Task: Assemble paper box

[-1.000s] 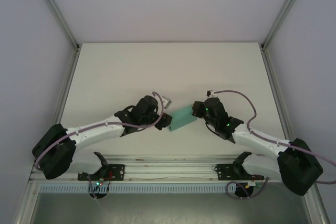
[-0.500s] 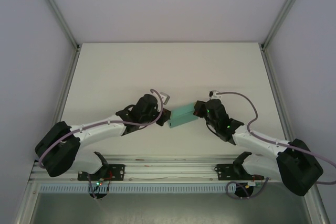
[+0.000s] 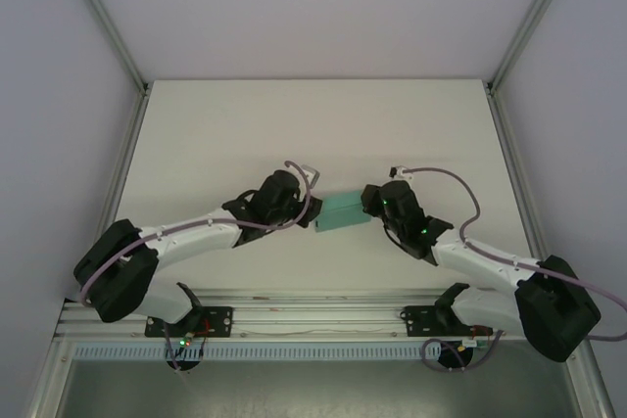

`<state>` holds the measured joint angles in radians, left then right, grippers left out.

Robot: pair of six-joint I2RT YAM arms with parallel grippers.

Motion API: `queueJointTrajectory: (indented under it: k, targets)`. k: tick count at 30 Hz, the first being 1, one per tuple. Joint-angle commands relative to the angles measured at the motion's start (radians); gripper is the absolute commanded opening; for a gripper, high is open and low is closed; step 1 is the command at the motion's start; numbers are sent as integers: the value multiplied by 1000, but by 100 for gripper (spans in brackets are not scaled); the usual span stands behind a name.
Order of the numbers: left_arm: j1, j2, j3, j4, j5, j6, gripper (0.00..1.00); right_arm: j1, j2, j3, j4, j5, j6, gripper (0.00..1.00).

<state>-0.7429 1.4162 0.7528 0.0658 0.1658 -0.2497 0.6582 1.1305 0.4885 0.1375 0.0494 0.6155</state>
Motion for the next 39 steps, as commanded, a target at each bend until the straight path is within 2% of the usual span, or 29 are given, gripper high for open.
queueJointTrajectory:
  k: [1,3,5,7,9,11,14,17,19,21,25,30,34,39]
  targets:
    - [17,33,40,-258,-66,30,45,6,26,30,-304,8,-8,26]
    - [17,26,79,-279,-76,35,49,7,27,74,-329,21,-16,31]
    - [17,19,115,-297,-89,54,63,6,27,106,-333,26,-35,33]
    - [17,9,143,-299,-111,62,72,6,26,137,-343,42,-51,37]
    - [17,3,172,-308,-127,69,91,5,26,171,-366,60,-79,43]
    - [18,1,193,-318,-146,67,100,3,26,199,-385,81,-106,45]
    - [23,9,227,-362,-155,44,100,-7,26,227,-412,76,-140,50]
    - [31,5,231,-401,-114,-1,100,-17,26,243,-438,39,-160,51]
    - [41,-10,202,-403,-37,-42,98,-25,-4,238,-445,3,-166,50]
    - [55,-28,159,-376,60,-79,93,-36,-17,222,-442,-31,-163,48]
    - [93,-55,102,-343,142,-143,83,-79,-26,186,-403,-95,-144,41]
    - [139,-55,55,-238,281,-195,81,-105,13,162,-353,-150,-117,31]
    - [155,-23,50,-217,323,-208,78,-107,6,132,-333,-164,-112,29]
    - [168,10,52,-204,355,-208,74,-106,-19,118,-344,-128,-105,31]
